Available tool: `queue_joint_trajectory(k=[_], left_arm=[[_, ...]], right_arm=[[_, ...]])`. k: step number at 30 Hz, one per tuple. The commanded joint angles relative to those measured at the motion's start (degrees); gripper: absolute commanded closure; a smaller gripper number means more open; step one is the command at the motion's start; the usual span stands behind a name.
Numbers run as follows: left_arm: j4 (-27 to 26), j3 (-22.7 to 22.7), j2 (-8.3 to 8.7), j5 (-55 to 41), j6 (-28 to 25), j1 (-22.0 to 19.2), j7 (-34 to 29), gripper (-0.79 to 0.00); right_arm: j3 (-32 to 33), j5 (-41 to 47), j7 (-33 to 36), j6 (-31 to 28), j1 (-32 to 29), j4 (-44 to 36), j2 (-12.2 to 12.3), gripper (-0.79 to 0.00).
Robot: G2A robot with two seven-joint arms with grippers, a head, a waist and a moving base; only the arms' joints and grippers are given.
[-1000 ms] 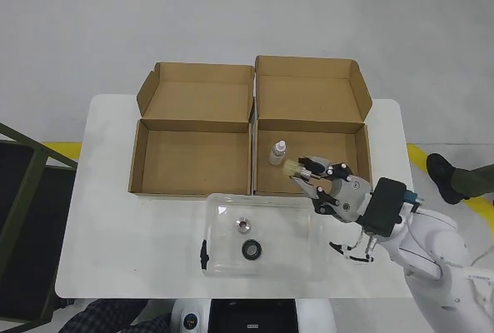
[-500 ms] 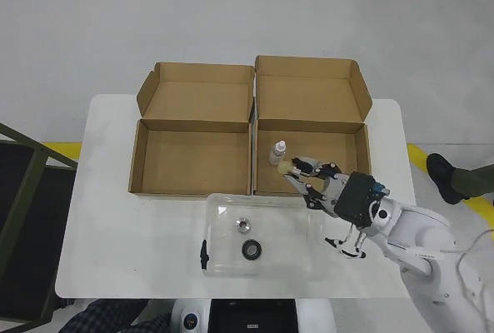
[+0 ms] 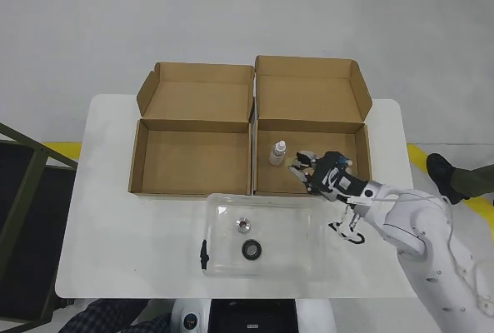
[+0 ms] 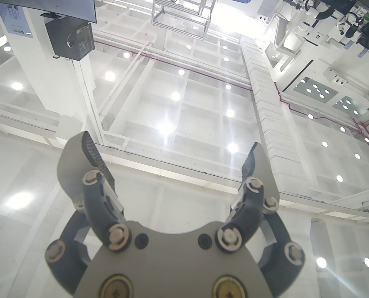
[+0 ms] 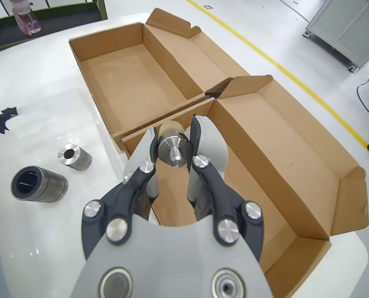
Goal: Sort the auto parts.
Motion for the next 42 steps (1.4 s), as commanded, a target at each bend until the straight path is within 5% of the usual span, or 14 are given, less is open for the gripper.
queue_joint_trajectory(k=[1,23,36,42], left_arm=[[0.0,0.0,0.0,0.0,0.0,0.0,0.0,-0.785],[0.0,0.0,0.0,0.0,0.0,0.0,0.0,-0.785],[0.0,0.0,0.0,0.0,0.0,0.0,0.0,-0.785],[0.0,0.0,0.0,0.0,0.0,0.0,0.0,-0.785]], right_arm=[[-0.77,-0.4,2.18,0.44,0.94,0.56,-0.08,0.0],[-11.63,-1.25,20.61,3.32,15.69,14.79,-2.15,0.0],[-17.72,-1.86,24.04,4.11,22.18,23.34,-3.94,0.0],[-19.16,-1.44,24.76,4.06,23.67,25.33,-4.52,-0.142]])
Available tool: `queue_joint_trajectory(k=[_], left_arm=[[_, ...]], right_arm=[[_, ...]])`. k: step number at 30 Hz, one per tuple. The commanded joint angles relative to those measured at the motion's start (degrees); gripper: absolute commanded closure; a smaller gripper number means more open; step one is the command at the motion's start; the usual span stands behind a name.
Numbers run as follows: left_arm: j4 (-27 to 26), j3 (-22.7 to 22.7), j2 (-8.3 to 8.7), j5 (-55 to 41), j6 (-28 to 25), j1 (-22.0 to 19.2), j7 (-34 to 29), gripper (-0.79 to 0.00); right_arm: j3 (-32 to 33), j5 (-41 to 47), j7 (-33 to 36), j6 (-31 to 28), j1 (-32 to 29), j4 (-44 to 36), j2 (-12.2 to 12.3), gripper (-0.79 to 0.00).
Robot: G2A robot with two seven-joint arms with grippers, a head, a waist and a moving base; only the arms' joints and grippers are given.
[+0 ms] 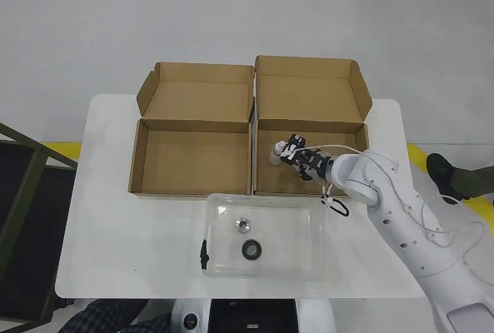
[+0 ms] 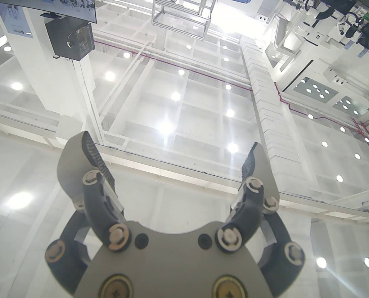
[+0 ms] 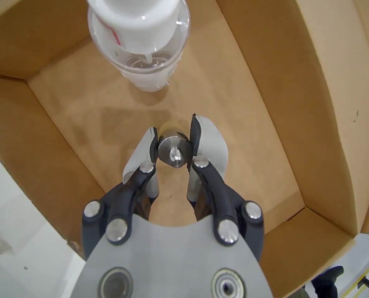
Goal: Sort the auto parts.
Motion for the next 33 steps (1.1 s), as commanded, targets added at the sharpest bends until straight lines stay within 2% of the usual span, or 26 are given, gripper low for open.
queue_joint_trajectory(k=[1,3,10,14,16,25,33], left_arm=[[0.0,0.0,0.0,0.0,0.0,0.0,0.0,-0.785],[0.0,0.0,0.0,0.0,0.0,0.0,0.0,-0.785],[0.0,0.0,0.0,0.0,0.0,0.0,0.0,-0.785],[0.0,0.0,0.0,0.0,0.0,0.0,0.0,-0.785],[0.0,0.0,0.0,0.0,0.0,0.0,0.0,-0.785],[0.0,0.0,0.0,0.0,0.0,0.0,0.0,-0.785],[0.0,0.0,0.0,0.0,0.0,0.0,0.0,-0.785]], right_arm=[[-0.27,0.25,0.1,-0.06,0.32,0.58,-0.13,-0.142],[-0.63,0.29,0.14,-0.1,0.62,1.15,-0.28,-0.166],[-0.37,0.62,-0.37,0.22,0.56,1.37,-0.42,-0.354],[0.95,0.79,-0.55,0.24,-0.54,-0.44,-0.1,-0.391],[2.02,1.02,-0.92,0.26,-1.4,-2.05,0.15,-0.459],[8.6,2.42,-0.69,-1.44,-7.34,-13.53,1.85,-0.566],[13.98,3.41,-0.72,-4.04,-14.24,-24.82,3.29,-0.57]])
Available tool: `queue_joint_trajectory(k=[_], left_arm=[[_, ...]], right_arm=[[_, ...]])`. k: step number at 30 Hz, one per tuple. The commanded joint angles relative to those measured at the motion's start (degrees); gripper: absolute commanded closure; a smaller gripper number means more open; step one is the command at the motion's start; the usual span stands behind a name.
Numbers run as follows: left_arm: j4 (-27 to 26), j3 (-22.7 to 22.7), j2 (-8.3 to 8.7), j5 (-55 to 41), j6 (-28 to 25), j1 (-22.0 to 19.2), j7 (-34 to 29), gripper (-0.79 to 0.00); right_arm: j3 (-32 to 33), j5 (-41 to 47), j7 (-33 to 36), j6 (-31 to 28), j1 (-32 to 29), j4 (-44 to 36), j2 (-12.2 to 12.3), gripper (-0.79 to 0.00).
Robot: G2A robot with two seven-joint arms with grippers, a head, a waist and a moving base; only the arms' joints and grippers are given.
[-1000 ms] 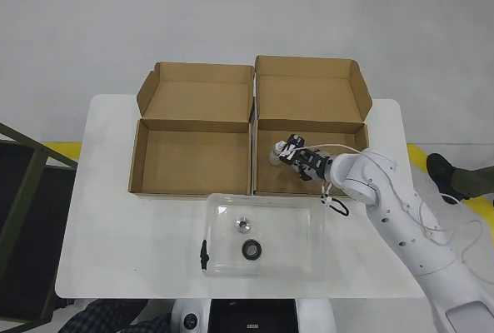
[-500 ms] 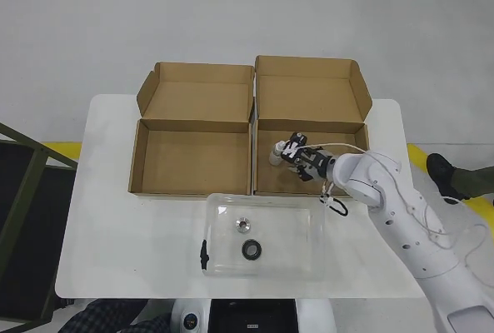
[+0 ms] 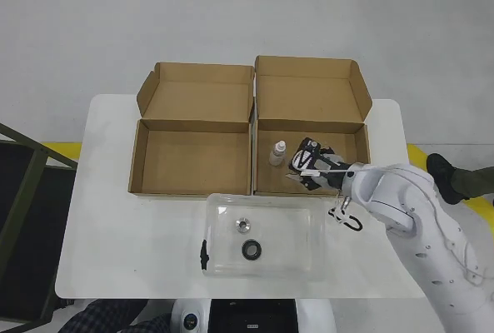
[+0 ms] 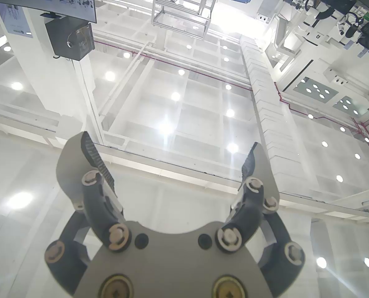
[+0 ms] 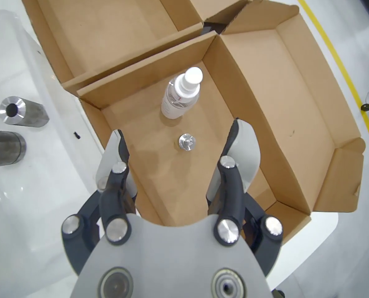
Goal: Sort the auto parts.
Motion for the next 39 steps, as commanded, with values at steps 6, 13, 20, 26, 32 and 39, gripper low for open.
queue_joint_trajectory(k=[6,13,20,26,32,39], left_arm=[[0.0,0.0,0.0,0.0,0.0,0.0,0.0,-0.785],[0.0,0.0,0.0,0.0,0.0,0.0,0.0,-0.785],[0.0,0.0,0.0,0.0,0.0,0.0,0.0,-0.785],[0.0,0.0,0.0,0.0,0.0,0.0,0.0,-0.785],[0.0,0.0,0.0,0.0,0.0,0.0,0.0,-0.785],[0.0,0.0,0.0,0.0,0.0,0.0,0.0,-0.785]], right_arm=[[2.88,1.12,-2.07,-2.91,-6.06,-7.3,0.89,-0.585],[0.86,1.57,-6.34,-7.21,-9.66,-11.44,1.16,-0.6],[-4.77,0.4,-9.42,-8.55,-8.81,-10.62,0.67,-0.585],[-9.95,-2.22,-10.84,-8.26,-6.61,-8.03,-0.06,-0.563],[-14.21,-3.88,-10.76,-7.85,-4.04,-4.26,-0.85,-0.545],[-17.24,-4.3,-10.13,-7.35,-1.18,-0.34,-1.65,-0.505]])
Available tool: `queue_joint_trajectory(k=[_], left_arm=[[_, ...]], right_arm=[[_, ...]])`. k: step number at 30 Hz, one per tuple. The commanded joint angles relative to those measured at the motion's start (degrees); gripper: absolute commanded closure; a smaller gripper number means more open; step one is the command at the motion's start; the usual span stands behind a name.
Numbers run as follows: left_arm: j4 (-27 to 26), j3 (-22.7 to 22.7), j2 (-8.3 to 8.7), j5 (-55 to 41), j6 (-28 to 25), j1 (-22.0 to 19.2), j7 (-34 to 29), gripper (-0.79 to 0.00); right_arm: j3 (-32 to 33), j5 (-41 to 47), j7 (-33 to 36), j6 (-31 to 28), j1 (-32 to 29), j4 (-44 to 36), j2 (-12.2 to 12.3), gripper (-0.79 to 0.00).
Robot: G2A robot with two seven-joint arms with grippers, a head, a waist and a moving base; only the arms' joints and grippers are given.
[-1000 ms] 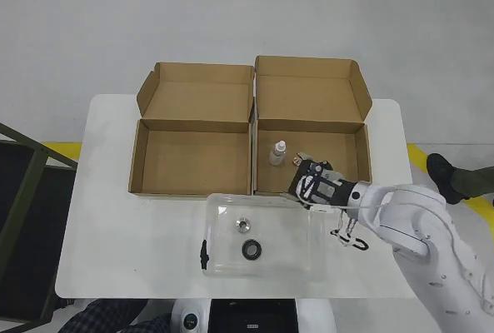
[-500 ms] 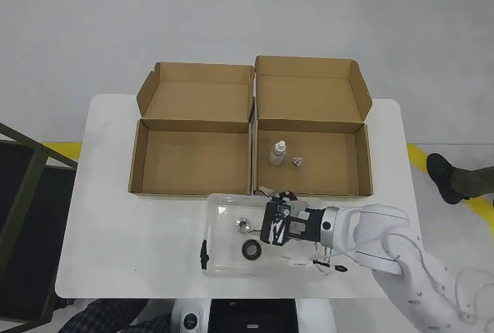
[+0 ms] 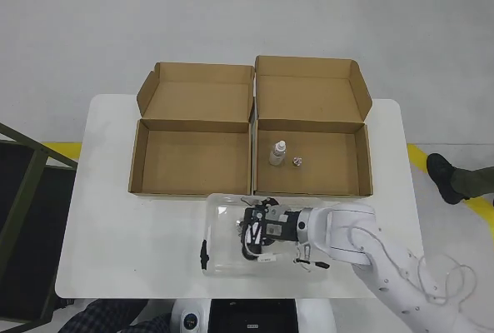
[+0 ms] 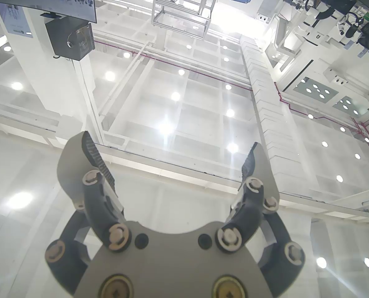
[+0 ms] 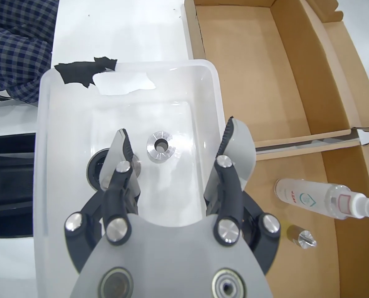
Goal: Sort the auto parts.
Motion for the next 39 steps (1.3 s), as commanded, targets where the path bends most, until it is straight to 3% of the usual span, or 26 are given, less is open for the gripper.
queue_joint_trajectory(k=[1,23,39], left_arm=[[0.0,0.0,0.0,0.0,0.0,0.0,0.0,-0.785],[0.0,0.0,0.0,0.0,0.0,0.0,0.0,-0.785],[0.0,0.0,0.0,0.0,0.0,0.0,0.0,-0.785]], right_arm=[[-0.58,-0.01,0.2,-0.01,0.65,0.86,-0.17,-0.508],[-6.77,1.82,3.01,-1.88,6.56,10.18,-2.11,-0.406],[-9.86,3.41,3.1,-2.11,9.49,15.55,-3.49,-0.409]])
